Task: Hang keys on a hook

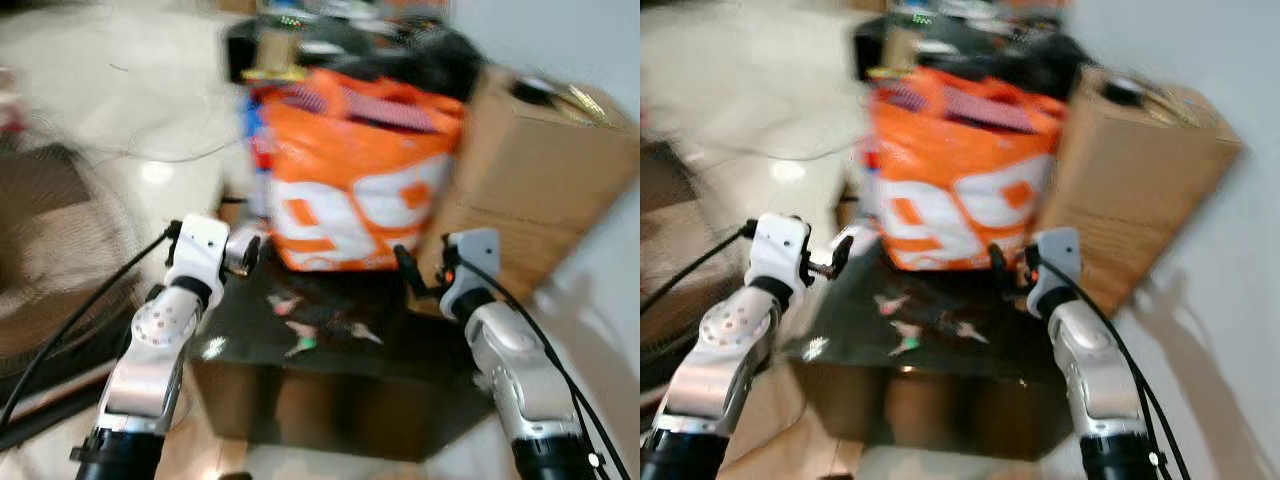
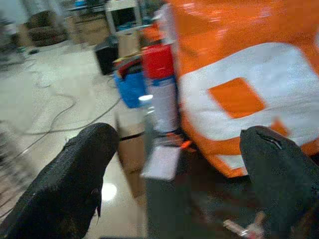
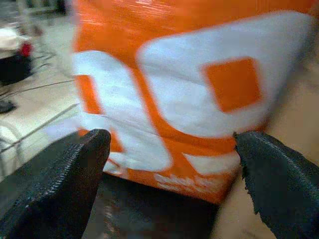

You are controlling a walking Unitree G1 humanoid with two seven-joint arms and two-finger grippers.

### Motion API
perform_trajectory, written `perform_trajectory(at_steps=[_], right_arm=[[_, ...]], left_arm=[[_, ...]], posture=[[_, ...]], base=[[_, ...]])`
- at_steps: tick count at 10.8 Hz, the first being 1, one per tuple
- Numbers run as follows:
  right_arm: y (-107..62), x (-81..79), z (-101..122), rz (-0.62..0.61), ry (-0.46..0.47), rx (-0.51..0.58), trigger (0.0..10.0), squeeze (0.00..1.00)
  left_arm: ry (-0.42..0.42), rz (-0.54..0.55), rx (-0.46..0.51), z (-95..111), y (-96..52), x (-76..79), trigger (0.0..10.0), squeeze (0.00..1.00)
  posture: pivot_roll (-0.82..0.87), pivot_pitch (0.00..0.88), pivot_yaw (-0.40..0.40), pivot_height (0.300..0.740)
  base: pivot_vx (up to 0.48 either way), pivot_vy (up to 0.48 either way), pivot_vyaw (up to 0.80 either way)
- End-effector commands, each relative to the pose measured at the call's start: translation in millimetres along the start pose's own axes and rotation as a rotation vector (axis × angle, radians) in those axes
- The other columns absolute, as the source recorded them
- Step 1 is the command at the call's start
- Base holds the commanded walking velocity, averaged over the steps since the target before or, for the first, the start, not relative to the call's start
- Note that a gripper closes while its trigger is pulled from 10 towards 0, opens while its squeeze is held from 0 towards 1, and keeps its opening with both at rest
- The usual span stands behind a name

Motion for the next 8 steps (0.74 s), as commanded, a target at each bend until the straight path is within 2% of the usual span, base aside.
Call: perform_trajectory(at_steps=[1, 2, 4, 7, 8], right_arm=[[-0.5, -0.9, -1.5, 0.019, -0.015, -0.014, 10.0, 0.00], [-1.0, -0.8, -2.4, 0.036, 0.010, -0.024, 10.0, 0.00], [-0.7, 0.8, -5.1, 0.055, -0.018, -0.051, 10.0, 0.00], [5.0, -0.6, -13.4, 0.156, -0.105, -0.145, 10.0, 0.00], [8.6, -1.0, -18.0, 0.169, -0.096, -0.188, 10.0, 0.00]], left_arm=[[0.001, -0.001, 0.017, 5.0, -2.1, -1.2, 10.0, 0.00], [0.000, -0.001, 0.014, 4.2, -3.1, -1.3, 10.0, 0.00], [0.004, -0.002, 0.004, 2.1, -3.9, -1.2, 10.0, 0.00], [0.021, -0.035, -0.024, -5.0, -7.1, 2.6, 10.0, 0.00], [0.038, -0.057, -0.038, -9.3, -8.9, 3.9, 10.0, 0.00]], posture=[[0.03, 0.000, -0.091, 0.740], [0.02, 0.000, -0.089, 0.740], [0.02, 0.000, -0.087, 0.740], [0.00, 0.000, -0.084, 0.740], [0.00, 0.000, -0.086, 0.740]], base=[[0.296, 0.000, 0.80], [0.304, 0.000, 0.00], [0.244, 0.000, 0.00], [0.000, 0.000, 0.00], [0.000, 0.000, 0.00]])
Point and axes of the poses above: a point about 5 cm out from each wrist's last joint towards the gripper, its own y axis pointing out of the wrist towards the gripper, its own z axis along the axis of the wrist's last joint, x = y × z, the point moved 4 cm from there along y, pointing out of the wrist towards the gripper, and after that the axes turned 1 degree about -y, right-handed, at the moved point
